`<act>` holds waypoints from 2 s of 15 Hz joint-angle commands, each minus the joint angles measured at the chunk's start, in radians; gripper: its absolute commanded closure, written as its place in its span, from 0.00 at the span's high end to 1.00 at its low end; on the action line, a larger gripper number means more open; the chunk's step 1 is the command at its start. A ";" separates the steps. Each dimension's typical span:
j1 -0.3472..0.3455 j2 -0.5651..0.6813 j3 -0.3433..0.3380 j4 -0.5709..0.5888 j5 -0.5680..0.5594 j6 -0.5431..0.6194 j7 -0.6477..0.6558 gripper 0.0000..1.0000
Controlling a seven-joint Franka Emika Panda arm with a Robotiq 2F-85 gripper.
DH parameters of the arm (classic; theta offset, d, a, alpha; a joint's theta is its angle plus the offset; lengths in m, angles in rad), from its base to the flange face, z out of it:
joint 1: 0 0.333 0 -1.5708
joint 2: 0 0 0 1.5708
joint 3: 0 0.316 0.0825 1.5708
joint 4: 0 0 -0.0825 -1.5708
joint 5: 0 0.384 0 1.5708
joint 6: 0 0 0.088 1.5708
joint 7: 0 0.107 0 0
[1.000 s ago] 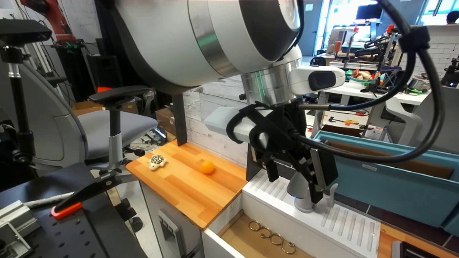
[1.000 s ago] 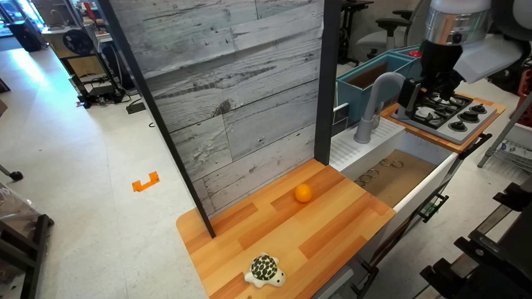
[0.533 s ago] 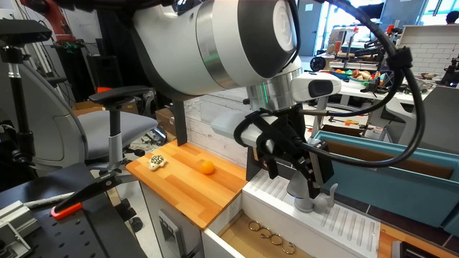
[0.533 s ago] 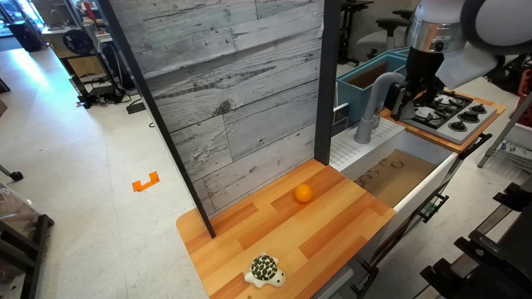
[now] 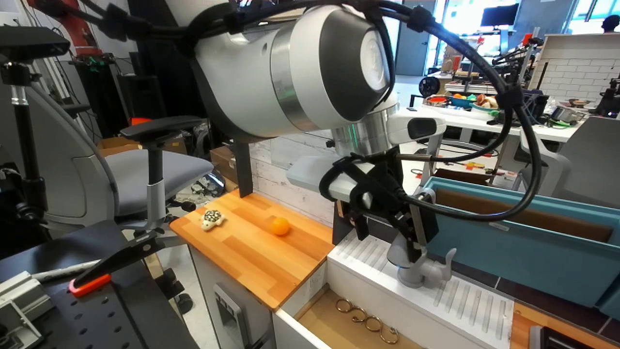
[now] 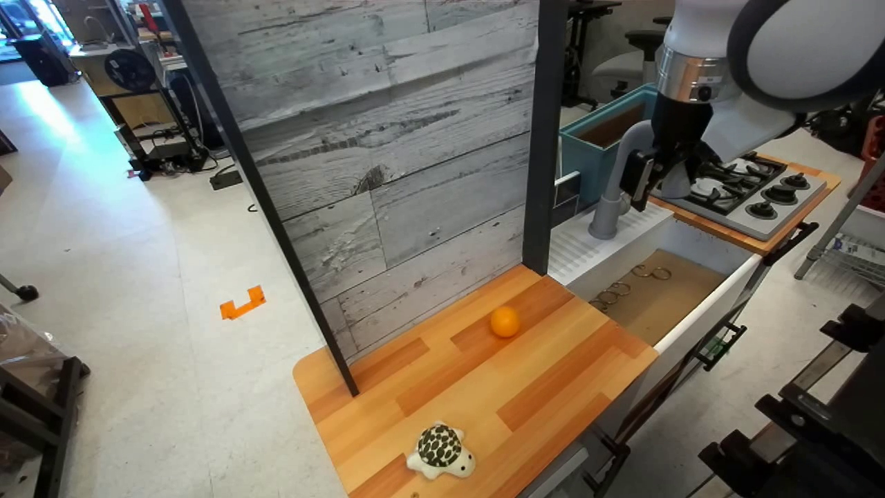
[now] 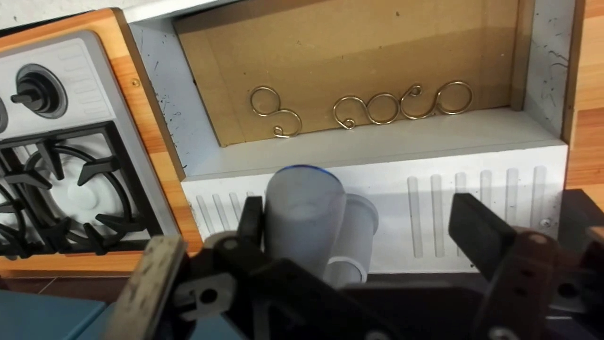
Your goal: Turn the faucet to the left
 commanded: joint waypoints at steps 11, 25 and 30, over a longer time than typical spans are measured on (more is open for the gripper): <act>0.021 0.048 0.081 0.080 0.094 -0.088 -0.093 1.00; 0.123 0.159 0.072 0.239 0.071 -0.107 -0.097 1.00; 0.081 0.101 0.137 0.180 0.089 -0.224 -0.170 1.00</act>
